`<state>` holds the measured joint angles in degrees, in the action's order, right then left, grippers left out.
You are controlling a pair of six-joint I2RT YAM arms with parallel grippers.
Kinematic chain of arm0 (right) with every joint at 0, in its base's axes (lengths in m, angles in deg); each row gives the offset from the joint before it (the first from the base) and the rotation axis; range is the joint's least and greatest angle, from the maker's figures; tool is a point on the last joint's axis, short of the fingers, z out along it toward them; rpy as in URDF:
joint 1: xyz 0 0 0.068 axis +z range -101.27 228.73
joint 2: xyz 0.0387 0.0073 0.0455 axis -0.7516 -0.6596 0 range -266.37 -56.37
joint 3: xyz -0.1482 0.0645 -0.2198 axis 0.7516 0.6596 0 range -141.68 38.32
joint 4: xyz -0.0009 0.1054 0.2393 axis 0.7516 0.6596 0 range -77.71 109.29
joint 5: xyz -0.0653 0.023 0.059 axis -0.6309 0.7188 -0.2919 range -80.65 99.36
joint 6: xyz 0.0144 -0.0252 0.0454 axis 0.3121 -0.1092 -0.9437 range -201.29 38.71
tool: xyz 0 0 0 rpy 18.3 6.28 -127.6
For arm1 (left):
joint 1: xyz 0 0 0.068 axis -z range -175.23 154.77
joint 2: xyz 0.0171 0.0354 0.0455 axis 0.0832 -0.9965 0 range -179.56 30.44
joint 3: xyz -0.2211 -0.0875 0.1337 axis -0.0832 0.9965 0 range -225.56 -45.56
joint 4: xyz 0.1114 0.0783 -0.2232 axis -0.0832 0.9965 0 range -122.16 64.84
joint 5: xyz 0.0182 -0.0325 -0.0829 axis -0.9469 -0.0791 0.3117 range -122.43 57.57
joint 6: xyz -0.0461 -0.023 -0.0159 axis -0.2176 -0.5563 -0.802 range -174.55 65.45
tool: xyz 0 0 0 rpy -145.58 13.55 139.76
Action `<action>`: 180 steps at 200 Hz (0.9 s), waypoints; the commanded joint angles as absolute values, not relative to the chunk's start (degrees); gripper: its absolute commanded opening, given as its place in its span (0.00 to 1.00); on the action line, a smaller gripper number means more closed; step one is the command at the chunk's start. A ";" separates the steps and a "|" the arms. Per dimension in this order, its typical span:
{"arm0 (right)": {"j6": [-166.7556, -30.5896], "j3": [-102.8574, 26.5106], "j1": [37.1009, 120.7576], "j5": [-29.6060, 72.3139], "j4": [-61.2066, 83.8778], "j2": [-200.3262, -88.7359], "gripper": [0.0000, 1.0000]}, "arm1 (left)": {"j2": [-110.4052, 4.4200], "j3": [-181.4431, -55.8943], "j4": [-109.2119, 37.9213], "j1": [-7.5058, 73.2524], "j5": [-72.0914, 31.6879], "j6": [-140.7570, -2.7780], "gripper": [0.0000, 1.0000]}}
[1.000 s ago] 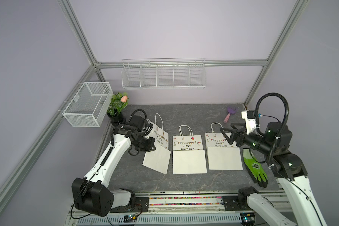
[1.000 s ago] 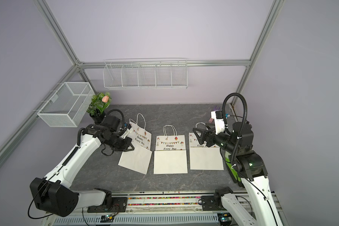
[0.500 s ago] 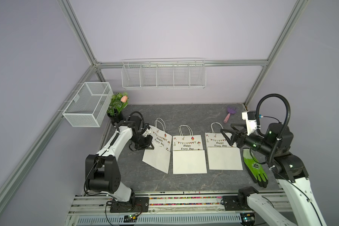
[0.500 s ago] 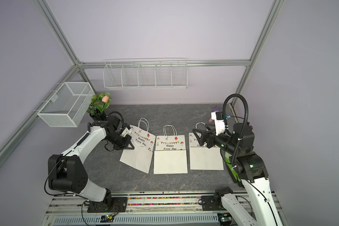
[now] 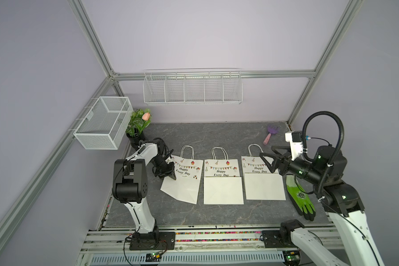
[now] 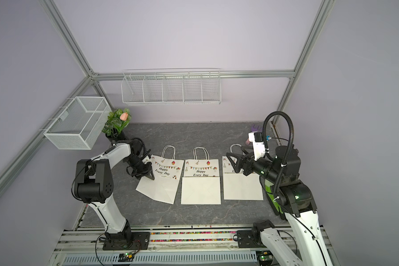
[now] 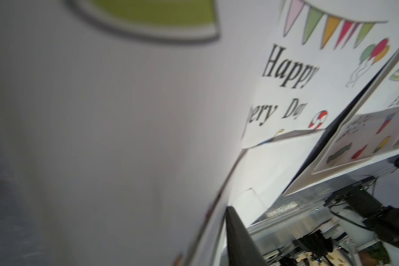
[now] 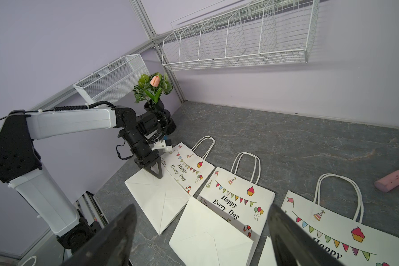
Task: Put away the paper bag
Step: Place the paper bag at the center of the board.
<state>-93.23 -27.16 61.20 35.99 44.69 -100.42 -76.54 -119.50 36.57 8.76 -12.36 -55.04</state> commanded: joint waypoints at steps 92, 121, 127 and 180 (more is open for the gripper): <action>-93.62 -28.17 61.25 36.97 44.26 -102.47 0.89 | -73.34 -122.53 40.52 8.76 -24.21 -54.29 0.99; -93.82 -27.78 60.90 35.76 44.10 -103.78 0.89 | -69.28 -125.64 39.39 8.73 -30.19 -54.27 0.99; -93.86 -27.69 60.86 35.33 44.03 -104.10 0.89 | -68.10 -125.96 38.25 8.73 -30.59 -54.36 0.99; -94.48 -25.83 60.73 30.00 41.90 -105.97 0.89 | -51.70 -112.16 12.76 10.19 -33.36 -54.57 0.99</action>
<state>-93.52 -27.24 61.07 33.08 44.58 -105.45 -58.12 -119.65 26.88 9.29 -30.78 -55.32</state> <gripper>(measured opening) 0.889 0.986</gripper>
